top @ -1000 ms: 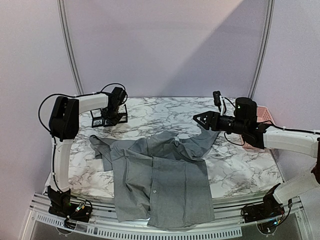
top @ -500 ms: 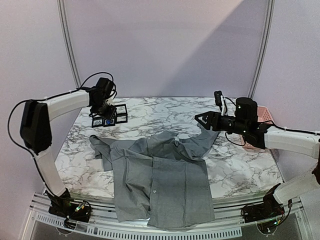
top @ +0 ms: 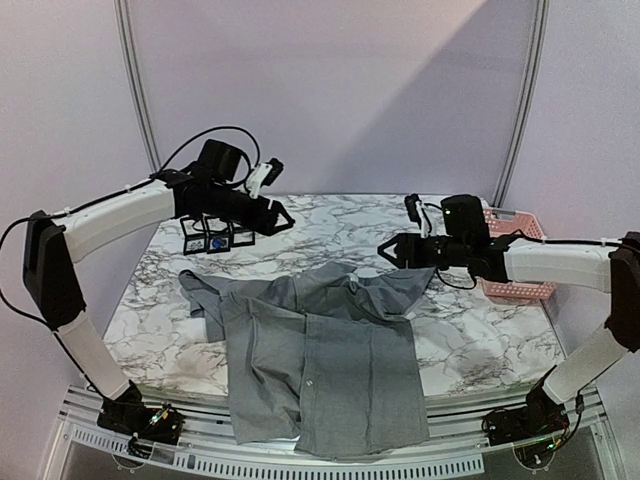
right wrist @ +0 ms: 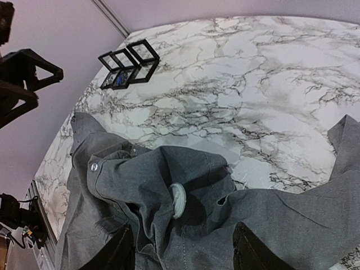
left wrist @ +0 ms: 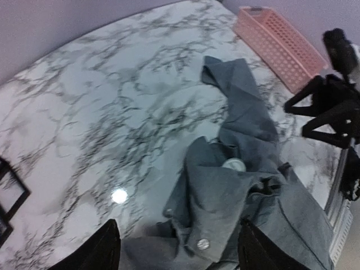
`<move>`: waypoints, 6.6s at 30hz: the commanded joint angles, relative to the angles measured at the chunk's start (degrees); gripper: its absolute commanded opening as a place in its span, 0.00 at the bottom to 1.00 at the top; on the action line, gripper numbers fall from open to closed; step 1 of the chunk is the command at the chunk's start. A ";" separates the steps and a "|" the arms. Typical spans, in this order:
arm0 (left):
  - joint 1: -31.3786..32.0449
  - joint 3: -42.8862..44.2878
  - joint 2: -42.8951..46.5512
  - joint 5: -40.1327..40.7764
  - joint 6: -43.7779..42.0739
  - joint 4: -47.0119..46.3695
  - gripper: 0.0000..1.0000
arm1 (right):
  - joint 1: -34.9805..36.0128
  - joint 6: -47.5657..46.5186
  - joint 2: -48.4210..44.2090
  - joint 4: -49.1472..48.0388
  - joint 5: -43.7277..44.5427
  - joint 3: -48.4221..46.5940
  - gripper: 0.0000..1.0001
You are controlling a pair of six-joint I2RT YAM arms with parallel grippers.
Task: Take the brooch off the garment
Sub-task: Adjust the crumpled clothing at the center of the board, then pick up the brooch from the crumpled clothing, then pass from the right arm to the left
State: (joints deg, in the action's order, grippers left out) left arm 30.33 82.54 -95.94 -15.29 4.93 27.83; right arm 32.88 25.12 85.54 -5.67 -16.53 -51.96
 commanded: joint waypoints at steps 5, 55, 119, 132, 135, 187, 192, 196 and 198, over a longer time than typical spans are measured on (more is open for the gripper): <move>4.49 -1.31 -7.02 -14.15 4.03 -6.24 0.75 | 5.11 -0.60 9.79 5.58 3.89 -6.58 0.56; 12.65 -5.34 -0.04 -5.36 8.54 4.31 0.63 | 10.42 -2.77 6.33 7.58 -2.30 -5.34 0.35; 8.96 -7.28 -4.28 -14.33 1.34 -5.25 0.66 | 13.51 -5.26 15.16 0.19 2.43 -8.01 0.00; 9.29 -7.73 -3.39 -23.05 -2.08 -5.99 0.66 | 13.48 -7.10 8.33 -10.05 -4.45 -1.33 0.00; 9.31 -7.16 -3.99 -22.02 -2.87 -4.34 0.66 | 13.45 -7.45 7.57 -11.02 -6.01 -0.83 0.00; 12.51 -5.72 -5.71 -31.41 -8.76 -0.43 0.00 | 10.37 -6.95 9.29 -14.57 -26.30 -2.18 0.00; 12.65 -5.72 -5.62 -31.34 -8.88 -0.51 0.00 | 10.13 -6.33 9.30 -14.67 -25.59 -2.10 0.05; 12.53 -5.73 -5.67 -29.73 -8.39 -0.49 0.00 | 9.46 -5.51 8.82 -15.07 -24.37 -1.59 0.24; 12.04 -5.79 -5.82 -29.96 -7.97 -0.77 0.00 | 8.91 -4.84 8.14 -16.52 -24.14 -0.50 0.36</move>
State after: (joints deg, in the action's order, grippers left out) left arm 41.91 76.03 -101.01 -44.34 -3.03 28.05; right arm 42.76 19.09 93.93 -19.55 -41.56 -52.75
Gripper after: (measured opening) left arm 0.066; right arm 0.285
